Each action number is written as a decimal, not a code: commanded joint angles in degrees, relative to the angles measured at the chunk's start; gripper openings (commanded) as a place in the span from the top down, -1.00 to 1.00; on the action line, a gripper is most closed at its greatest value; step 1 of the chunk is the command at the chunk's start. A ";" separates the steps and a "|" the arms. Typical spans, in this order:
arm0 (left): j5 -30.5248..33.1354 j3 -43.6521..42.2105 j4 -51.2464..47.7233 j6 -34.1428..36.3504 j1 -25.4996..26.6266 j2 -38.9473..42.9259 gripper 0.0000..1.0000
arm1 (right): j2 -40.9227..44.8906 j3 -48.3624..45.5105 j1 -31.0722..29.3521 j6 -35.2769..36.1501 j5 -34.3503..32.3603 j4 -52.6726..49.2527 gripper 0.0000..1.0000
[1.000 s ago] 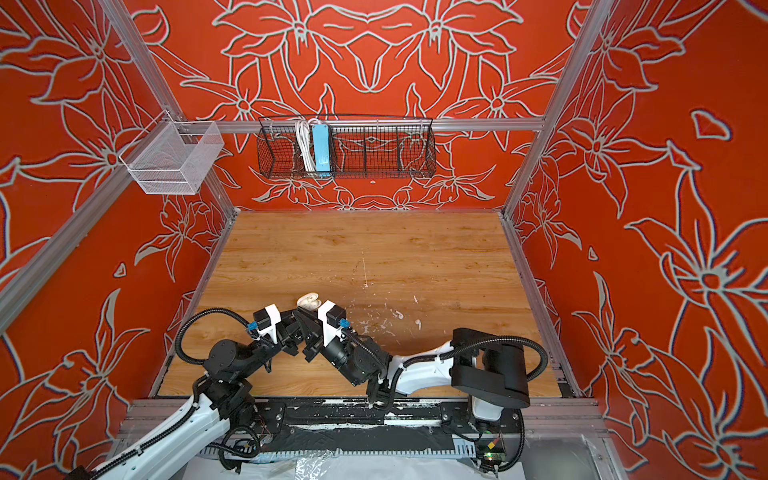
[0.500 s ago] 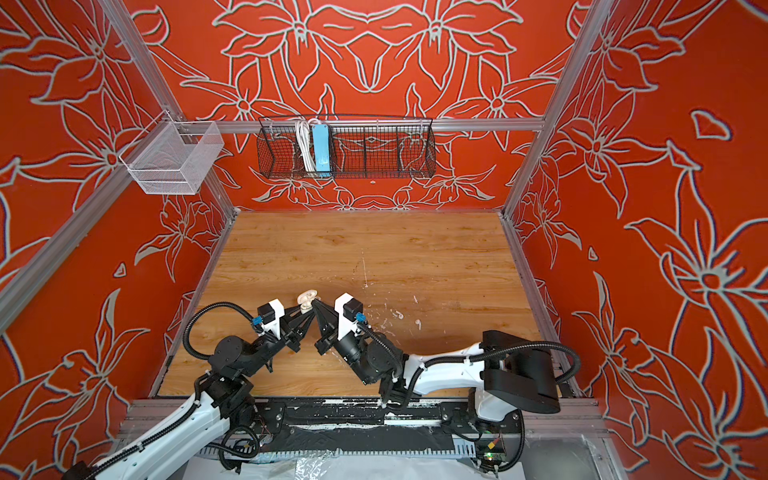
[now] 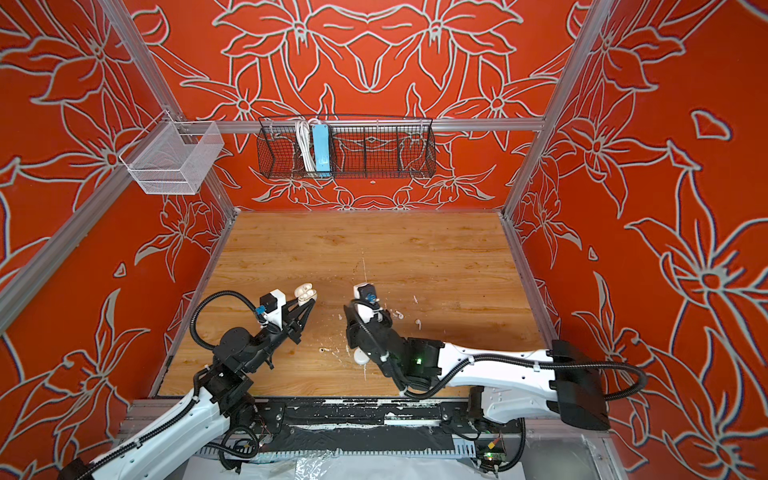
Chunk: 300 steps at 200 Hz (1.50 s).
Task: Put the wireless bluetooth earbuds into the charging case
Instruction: 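Swing the open right gripper back over the earbud on the table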
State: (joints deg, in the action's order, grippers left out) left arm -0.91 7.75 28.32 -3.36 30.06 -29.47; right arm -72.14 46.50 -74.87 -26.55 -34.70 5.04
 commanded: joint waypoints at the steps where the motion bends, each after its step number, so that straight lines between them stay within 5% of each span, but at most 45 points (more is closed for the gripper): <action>1: 9.79 1.84 -5.57 -2.51 0.03 0.42 1.00 | -5.64 2.91 -0.20 2.90 12.54 -11.95 0.01; 36: 12.73 2.28 -7.56 -2.95 -0.42 -0.43 1.00 | -10.57 1.16 0.62 4.02 21.92 -5.95 -0.52; 133: 13.32 1.74 -6.72 -3.10 -0.62 -0.67 1.00 | -32.27 14.76 7.08 0.84 36.30 -9.15 -0.55; 176: 14.44 1.23 -6.89 -3.23 -0.58 0.41 1.00 | -35.73 17.49 6.77 1.23 36.21 -11.59 -0.45; 300: 15.47 1.62 -8.97 -3.59 -0.62 2.58 1.00 | -37.11 18.58 2.54 0.19 32.35 -15.41 0.23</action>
State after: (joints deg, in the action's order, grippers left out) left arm 14.31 8.56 19.57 -6.48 29.63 -27.05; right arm -109.60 65.65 -70.94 -25.10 -1.13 -7.92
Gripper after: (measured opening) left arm 0.241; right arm 0.403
